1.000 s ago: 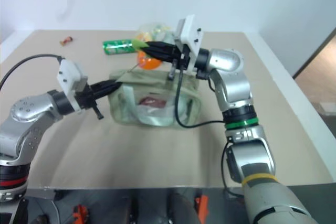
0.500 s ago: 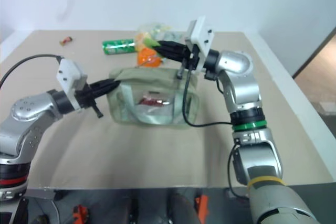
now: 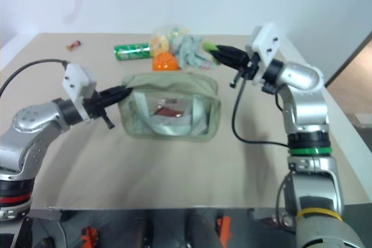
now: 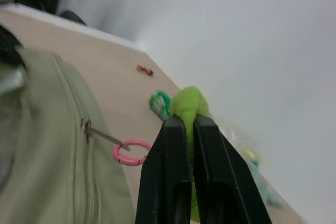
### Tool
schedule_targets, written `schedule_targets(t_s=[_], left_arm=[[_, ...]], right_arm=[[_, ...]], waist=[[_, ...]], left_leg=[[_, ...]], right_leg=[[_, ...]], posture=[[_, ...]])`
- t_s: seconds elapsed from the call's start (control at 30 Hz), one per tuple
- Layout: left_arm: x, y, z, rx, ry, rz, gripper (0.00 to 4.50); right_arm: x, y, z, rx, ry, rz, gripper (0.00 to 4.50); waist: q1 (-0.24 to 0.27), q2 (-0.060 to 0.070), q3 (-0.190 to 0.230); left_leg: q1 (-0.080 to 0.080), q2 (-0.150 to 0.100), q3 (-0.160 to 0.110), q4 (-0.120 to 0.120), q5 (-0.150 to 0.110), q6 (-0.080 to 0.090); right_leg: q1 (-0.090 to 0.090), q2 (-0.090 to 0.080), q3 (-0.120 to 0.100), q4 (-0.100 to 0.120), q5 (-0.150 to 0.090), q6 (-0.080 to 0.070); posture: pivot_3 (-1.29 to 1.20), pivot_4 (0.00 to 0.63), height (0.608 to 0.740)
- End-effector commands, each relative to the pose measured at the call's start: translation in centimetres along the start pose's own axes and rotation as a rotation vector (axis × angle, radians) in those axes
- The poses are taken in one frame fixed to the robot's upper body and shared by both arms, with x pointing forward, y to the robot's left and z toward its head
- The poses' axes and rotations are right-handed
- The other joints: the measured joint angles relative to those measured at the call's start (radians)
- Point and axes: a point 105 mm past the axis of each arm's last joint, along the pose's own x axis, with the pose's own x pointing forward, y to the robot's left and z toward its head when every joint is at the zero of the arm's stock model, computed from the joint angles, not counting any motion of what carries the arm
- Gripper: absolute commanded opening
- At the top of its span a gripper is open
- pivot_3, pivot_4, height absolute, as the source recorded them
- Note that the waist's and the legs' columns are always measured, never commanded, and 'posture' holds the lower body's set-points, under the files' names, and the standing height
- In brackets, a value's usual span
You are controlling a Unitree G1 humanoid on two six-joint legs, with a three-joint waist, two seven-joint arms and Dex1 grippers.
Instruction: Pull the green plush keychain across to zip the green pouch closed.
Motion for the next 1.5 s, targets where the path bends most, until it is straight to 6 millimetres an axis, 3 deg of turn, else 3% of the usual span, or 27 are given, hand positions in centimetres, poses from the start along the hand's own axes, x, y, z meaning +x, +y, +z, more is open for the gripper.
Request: schedule_targets(t_s=[0.03, 0.33, 0.53, 0.93, 1.27, 1.5], left_arm=[[-0.3, 0.4, 1.3, 0.029, -0.042, 0.023, 0.00], [-0.7, 0.5, 0.9, 0.022, -0.030, 0.030, 0.00], [-0.9, 0.4, 0.7, 0.020, -0.019, 0.032, 0.00], [-0.8, 0.0, 0.6, 0.011, -0.018, 0.030, 0.00], [-1.0, -0.1, 0.5, 0.007, -0.014, 0.033, 0.00], [-0.4, -0.5, 0.5, 0.007, -0.019, 0.019, 0.00]], right_arm=[[-2.8, -1.7, 1.1, -0.058, 0.018, -0.109, 0.02], [-7.7, -1.3, -2.8, -0.038, 0.219, -0.190, 0.02], [-10.1, 0.3, -5.2, -0.043, 0.337, -0.166, 0.02], [-10.7, 7.8, -9.5, -0.050, 0.457, 0.092, 0.02], [-12.0, 8.1, -10.7, -0.069, 0.506, 0.095, 0.02], [-8.2, 10.2, -9.9, -0.033, 0.403, 0.114, 0.02]], waist=[[0.000, 0.000, 0.000], [-0.001, 0.000, 0.000], [0.000, 0.000, 0.000], [-0.001, 0.000, 0.000], [-0.001, 0.000, 0.000], [-0.001, -0.001, -0.001]], left_leg=[[0.000, 0.000, 0.000, 0.000, 0.000, 0.000], [0.002, 0.000, 0.000, 0.000, 0.000, 0.000], [0.002, -0.001, 0.000, 0.000, 0.000, 0.000], [0.006, -0.001, 0.000, 0.000, 0.000, 0.000], [0.007, -0.001, 0.000, 0.000, 0.000, 0.000], [0.008, 0.000, 0.000, 0.000, 0.000, 0.000]], right_leg=[[0.000, 0.000, 0.000, 0.000, 0.000, 0.000], [0.001, 0.001, 0.000, 0.000, 0.000, 0.000], [0.001, 0.000, 0.001, 0.000, 0.000, 0.001], [0.005, 0.001, 0.001, 0.000, 0.000, 0.001], [0.006, 0.001, 0.001, 0.000, 0.000, 0.001], [0.006, 0.001, 0.000, 0.000, 0.000, 0.001]], posture=[[0.00, 0.150, 0.740], [0.00, 0.150, 0.740], [0.00, 0.150, 0.740], [0.00, 0.150, 0.740], [0.00, 0.150, 0.740], [0.00, 0.150, 0.740]])
